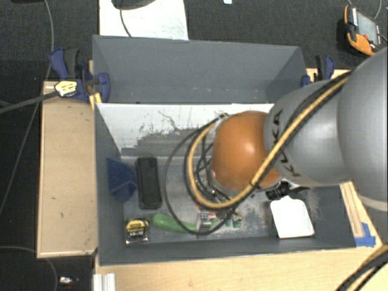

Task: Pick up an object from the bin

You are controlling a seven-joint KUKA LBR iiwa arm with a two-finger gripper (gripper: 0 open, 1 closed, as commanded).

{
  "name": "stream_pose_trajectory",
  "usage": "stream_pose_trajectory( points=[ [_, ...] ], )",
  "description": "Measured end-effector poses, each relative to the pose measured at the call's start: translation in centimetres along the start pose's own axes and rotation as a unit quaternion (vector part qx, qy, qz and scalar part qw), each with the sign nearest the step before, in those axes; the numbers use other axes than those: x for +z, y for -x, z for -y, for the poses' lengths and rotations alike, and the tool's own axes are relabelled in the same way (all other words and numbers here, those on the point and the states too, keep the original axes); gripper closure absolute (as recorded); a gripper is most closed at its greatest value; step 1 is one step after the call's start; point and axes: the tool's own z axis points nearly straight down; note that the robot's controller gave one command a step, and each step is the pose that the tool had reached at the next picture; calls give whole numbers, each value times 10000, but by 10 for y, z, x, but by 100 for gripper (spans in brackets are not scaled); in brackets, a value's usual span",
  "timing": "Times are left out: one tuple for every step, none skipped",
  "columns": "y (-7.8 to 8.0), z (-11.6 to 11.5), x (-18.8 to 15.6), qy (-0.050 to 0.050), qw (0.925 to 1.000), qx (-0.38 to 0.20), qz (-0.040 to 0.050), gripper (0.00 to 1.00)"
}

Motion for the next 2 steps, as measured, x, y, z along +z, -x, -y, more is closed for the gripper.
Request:
stream_pose_trajectory(
  points=[
    [2,4,53,35,9992,396,69,0],
    [-2,7,53,23,9916,1291,30,100]
  ],
)
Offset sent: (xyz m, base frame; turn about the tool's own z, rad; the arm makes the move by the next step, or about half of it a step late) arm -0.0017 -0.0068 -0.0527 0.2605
